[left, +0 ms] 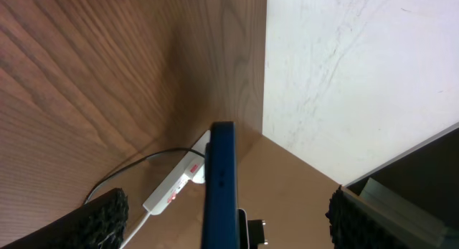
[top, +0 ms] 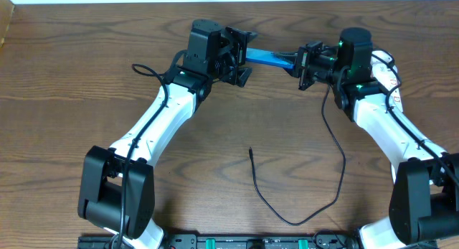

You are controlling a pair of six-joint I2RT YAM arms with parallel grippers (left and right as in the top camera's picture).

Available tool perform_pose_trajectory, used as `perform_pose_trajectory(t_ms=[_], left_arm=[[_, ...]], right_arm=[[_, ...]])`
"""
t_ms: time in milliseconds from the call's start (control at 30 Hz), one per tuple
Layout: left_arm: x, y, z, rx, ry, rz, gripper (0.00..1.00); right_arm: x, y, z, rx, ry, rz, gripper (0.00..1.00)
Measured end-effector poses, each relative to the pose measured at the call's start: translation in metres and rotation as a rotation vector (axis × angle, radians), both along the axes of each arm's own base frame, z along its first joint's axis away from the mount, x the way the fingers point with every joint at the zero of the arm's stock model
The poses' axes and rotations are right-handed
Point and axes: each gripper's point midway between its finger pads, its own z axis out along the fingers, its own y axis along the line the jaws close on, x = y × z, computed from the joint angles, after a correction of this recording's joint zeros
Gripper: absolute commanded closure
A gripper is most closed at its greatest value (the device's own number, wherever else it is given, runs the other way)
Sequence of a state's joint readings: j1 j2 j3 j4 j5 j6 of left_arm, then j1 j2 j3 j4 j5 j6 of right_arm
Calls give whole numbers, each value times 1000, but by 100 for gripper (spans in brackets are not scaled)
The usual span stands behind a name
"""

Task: Plug charger to phone and switch on socket
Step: 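Regrasp the phone's left end with the left gripper, holding it horizontally, then open the right gripper, leaving the phone held upright by the left gripper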

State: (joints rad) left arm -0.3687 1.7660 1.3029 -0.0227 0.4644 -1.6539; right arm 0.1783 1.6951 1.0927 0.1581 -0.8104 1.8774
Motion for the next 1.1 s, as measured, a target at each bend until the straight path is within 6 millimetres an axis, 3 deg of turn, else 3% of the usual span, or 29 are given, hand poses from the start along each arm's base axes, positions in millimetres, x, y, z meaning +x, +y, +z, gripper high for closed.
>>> perform_pose_trajectory(t_ms=[200, 367, 700, 1033, 1100], left_arm=[[0, 0, -1, -1, 4, 2, 21], [-3, 1, -5, 4, 30, 7, 40], [0, 5, -6, 13, 30, 32, 66], [0, 6, -6, 16, 28, 37, 81], [0, 6, -6, 17, 29, 38, 89]], right_arm=[[0, 4, -1, -6, -1, -2, 99], [0, 5, -1, -9, -1, -4, 99], [-1, 10, -3, -20, -2, -9, 99], [-2, 16, -5, -36, -3, -18, 99], [-2, 17, -5, -37, -4, -19, 99]])
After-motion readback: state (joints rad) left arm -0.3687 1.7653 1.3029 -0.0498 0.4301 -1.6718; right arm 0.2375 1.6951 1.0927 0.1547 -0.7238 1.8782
